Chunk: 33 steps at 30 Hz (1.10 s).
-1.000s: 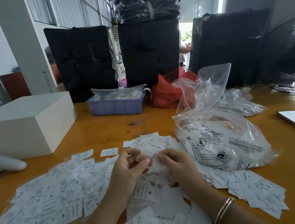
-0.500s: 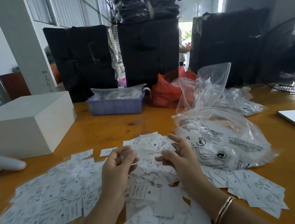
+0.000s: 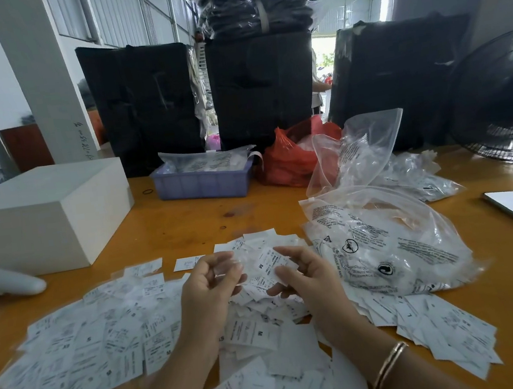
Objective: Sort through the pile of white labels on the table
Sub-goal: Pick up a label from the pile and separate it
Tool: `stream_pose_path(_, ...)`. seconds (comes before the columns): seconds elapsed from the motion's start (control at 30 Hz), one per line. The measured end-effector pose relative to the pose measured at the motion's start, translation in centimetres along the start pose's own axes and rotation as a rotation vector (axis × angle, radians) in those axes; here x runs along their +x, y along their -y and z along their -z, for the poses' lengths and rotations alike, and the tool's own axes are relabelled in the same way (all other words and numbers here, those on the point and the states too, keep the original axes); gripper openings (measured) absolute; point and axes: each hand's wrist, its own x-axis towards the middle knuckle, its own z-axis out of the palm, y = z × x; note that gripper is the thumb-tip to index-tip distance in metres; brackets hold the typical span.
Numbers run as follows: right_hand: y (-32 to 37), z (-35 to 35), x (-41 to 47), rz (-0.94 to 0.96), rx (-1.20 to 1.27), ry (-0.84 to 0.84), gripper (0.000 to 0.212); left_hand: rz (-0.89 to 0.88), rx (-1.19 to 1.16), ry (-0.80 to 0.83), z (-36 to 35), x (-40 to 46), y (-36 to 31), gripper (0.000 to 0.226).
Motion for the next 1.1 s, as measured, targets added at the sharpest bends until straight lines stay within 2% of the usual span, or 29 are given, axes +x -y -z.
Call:
stream_pose_path(0.13,0.05,-0.46,-0.32,-0.010,-0.132,0.081,0.027,0.001,0.016,0.046,0.09,-0.05,0.02,0.019)
stream_pose_path(0.37,0.02,-0.33,-0.48,0.024,-0.250,0.081,0.033,0.043,0.107,0.177,0.08,-0.21,-0.09,0.023)
stream_pose_path(0.8,-0.20,-0.07,-0.40,0.075,-0.317,0.027,0.036,0.099,0.099,0.131,0.15,-0.11,0.05,0.002)
stream_pose_path(1.1,0.09,-0.32,-0.75,0.195,-0.440,0.074,0.042,0.050,0.133,0.085,-0.05,-0.23,0.11,0.017)
